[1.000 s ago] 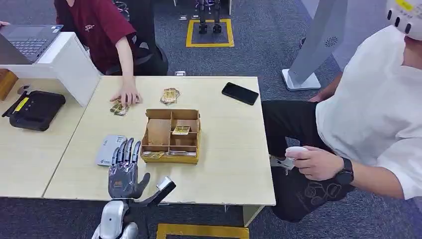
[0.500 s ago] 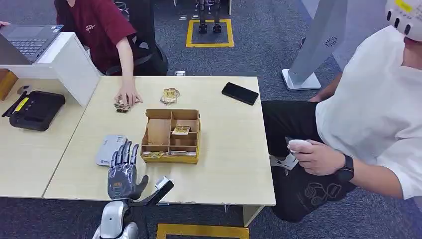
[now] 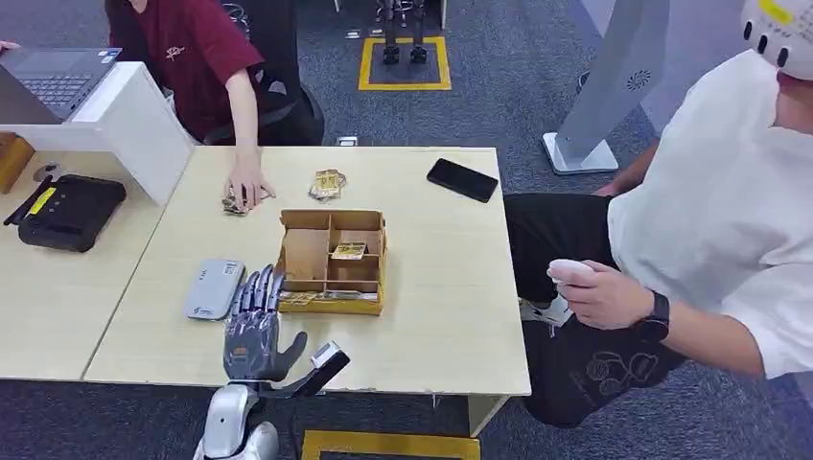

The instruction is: Pass the card to the sensor for recognition and then transmit it.

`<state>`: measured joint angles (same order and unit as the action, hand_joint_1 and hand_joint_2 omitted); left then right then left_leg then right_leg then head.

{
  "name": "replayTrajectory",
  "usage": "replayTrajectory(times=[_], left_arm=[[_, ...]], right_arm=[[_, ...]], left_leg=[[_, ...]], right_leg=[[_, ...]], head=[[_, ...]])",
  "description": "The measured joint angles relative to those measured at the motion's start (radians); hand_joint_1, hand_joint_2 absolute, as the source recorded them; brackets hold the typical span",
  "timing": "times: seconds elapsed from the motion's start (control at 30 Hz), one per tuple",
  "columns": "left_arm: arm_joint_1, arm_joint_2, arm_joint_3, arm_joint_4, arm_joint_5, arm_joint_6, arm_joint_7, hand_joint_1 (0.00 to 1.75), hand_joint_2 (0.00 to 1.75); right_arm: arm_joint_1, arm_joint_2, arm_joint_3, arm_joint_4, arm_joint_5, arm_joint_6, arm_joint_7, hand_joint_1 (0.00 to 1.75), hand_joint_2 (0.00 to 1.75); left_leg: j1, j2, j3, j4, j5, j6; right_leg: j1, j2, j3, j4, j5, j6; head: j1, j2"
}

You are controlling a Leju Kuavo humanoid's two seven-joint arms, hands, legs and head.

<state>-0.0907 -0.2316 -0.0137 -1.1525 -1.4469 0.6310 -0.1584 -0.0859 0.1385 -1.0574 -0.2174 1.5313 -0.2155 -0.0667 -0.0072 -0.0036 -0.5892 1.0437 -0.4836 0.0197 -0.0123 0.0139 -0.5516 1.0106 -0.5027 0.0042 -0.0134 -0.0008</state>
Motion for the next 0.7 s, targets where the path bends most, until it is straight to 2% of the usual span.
replayTrajectory(times=[0.17,0.47,0.53,0.7], left_arm=[[0.0,-0.014,0.002,-0.021,0.007,-0.013,0.003,0.0,1.75],[-0.014,-0.017,0.029,-0.013,0.027,0.02,-0.011,0.0,1.75],[-0.022,-0.017,0.042,0.002,0.008,0.04,-0.012,0.0,1.75],[-0.028,-0.014,0.063,0.027,-0.102,0.053,0.031,0.0,1.75]], right_arm=[[0.0,0.0,0.002,0.0,0.009,0.002,-0.001,0.0,0.0],[0.0,0.0,0.013,0.0,0.022,0.002,-0.004,0.0,0.0],[-0.001,0.0,0.018,0.0,0.026,0.002,-0.004,0.0,0.0],[-0.001,0.0,0.019,0.0,0.03,0.002,-0.003,0.0,0.0]], left_leg=[[0.0,0.0,0.0,0.0,0.0,0.0],[0.0,0.0,0.0,0.0,0.0,0.0],[0.0,0.0,0.0,0.0,0.0,0.0],[0.0,0.0,0.0,0.0,0.0,0.0]], right_leg=[[0.0,0.0,0.0,0.0,0.0,0.0],[0.0,0.0,0.0,0.0,0.0,0.0],[0.0,0.0,0.0,0.0,0.0,0.0],[0.0,0.0,0.0,0.0,0.0,0.0]], head=[[0.0,0.0],[0.0,0.0],[0.0,0.0],[0.0,0.0]])
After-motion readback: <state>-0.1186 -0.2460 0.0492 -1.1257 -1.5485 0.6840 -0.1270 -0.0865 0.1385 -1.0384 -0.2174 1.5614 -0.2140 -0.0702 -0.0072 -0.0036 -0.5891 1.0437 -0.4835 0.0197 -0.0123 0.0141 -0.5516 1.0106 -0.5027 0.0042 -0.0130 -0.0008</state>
